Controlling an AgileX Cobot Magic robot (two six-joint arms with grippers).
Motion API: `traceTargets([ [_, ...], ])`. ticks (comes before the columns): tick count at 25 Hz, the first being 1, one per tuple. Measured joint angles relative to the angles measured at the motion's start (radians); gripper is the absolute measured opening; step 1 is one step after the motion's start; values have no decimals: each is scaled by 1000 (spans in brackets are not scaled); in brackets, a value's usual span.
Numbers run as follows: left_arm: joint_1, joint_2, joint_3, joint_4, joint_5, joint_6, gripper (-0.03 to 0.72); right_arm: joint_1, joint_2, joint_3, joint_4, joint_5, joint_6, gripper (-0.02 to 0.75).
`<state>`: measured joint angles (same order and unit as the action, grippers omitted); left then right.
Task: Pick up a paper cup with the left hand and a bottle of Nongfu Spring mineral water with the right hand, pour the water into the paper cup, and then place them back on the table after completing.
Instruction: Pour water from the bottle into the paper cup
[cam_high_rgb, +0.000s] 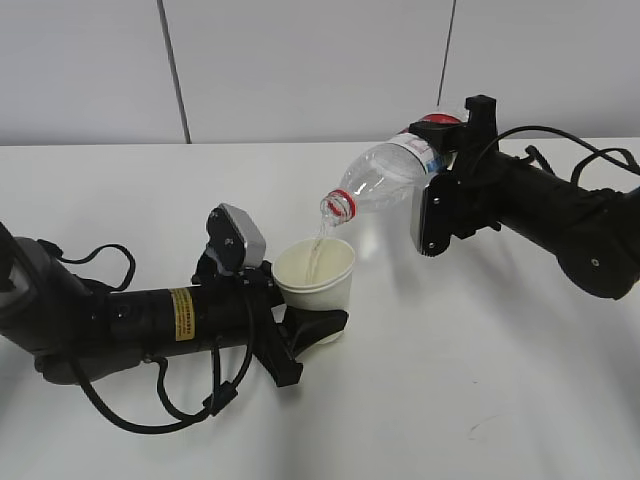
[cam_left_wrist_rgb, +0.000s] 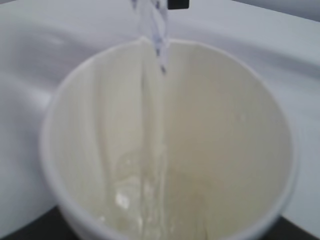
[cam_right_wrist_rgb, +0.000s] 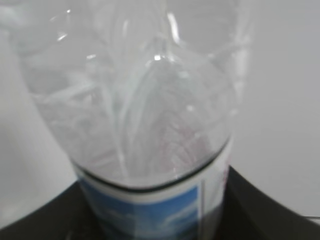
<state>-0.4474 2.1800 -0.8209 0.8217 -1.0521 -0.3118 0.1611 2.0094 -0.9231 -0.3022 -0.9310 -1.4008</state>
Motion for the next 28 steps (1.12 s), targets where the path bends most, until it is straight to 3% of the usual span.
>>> traceTargets([
  [28,0,0,0,1,8,0,377,0,0,0,0,-6,-2,368],
])
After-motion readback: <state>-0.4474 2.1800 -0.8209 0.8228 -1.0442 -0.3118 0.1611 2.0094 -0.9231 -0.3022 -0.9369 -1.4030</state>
